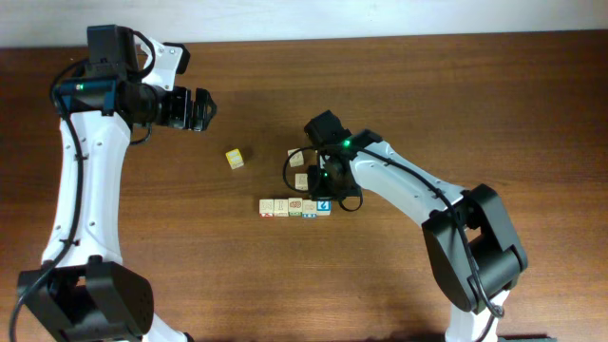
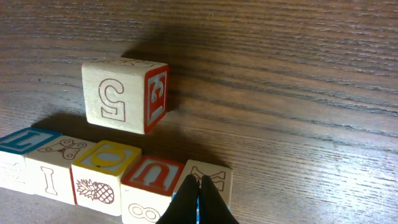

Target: Rotate 5 blocks

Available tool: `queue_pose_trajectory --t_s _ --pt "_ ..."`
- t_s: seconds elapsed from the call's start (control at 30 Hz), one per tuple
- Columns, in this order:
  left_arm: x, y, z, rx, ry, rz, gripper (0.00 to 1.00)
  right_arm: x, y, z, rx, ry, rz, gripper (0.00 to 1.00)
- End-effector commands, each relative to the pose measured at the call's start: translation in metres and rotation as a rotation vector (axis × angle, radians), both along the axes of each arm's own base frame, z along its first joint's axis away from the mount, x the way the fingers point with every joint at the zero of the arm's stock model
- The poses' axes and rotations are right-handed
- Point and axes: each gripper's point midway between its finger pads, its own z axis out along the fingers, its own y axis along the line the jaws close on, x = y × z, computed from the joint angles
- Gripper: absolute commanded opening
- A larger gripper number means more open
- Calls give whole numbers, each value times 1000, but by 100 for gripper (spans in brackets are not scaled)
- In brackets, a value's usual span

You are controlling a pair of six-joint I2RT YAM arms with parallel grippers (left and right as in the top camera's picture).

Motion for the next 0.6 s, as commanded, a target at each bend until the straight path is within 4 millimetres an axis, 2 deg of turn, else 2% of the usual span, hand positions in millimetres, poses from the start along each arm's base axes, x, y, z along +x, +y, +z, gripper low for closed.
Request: queue_pose_trajectory --t_s 0.0,0.57 --pt "2 -1 6 2 -19 -17 99 -1 0 -7 -14 12 -8 5" --pt "2 -1 6 2 -20 -17 99 -10 5 -7 20 47 28 4"
